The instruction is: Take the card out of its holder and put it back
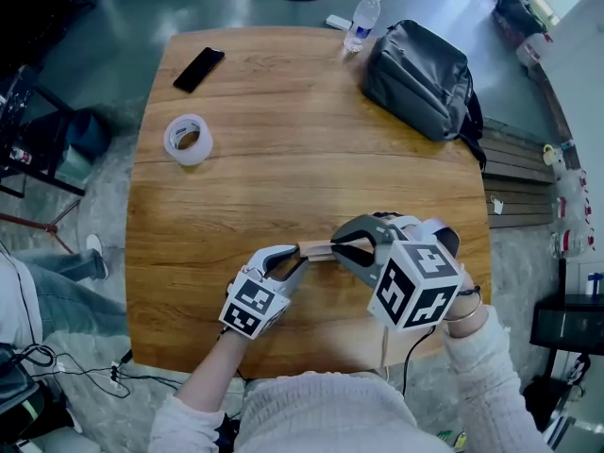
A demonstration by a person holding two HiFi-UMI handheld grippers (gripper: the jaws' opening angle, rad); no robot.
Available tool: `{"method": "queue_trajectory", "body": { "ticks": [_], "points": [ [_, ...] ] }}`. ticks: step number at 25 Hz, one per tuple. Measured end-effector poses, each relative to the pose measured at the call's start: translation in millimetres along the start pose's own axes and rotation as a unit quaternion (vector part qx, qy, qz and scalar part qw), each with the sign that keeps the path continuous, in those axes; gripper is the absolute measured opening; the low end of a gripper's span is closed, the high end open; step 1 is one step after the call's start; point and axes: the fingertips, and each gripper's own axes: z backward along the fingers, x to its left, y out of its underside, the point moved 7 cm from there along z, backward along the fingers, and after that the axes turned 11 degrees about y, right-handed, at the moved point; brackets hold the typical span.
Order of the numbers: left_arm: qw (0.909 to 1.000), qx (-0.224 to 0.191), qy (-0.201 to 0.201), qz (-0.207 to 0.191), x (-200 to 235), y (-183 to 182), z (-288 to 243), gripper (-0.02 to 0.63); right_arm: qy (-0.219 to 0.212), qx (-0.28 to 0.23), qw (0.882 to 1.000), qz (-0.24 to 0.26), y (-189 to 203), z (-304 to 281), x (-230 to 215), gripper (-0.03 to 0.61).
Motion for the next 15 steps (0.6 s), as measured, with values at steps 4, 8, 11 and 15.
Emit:
{"method": "queue_trajectory", "body": {
  "ticks": [4,8,11,15],
  "points": [
    [1.0,-0.003,-0.001,0.002,0.5,-1.0,-0.8,0.097,0.001,0.001,1.0,0.003,-0.8,3.5,-0.5,0.021],
    [1.0,0.003,-0.002,0.0,0.5,-0.4,-0.4,0.097,0.001,-0.002,1.0,0.004,-3.4,5.9,-0.5,0.02],
    [1.0,0.004,-0.003,0.002,1.5,0.5,1.3,0.095,0.004,-0.006,1.0,0.001,-5.6,10.2,-4.4,0.02],
    [1.0,0.005,-0.005,0.003,1.9,0.4,2.4,0.095,0.014,-0.01,1.0,0.001,-9.6,17.6,-7.8,0.02]
  ]
}}
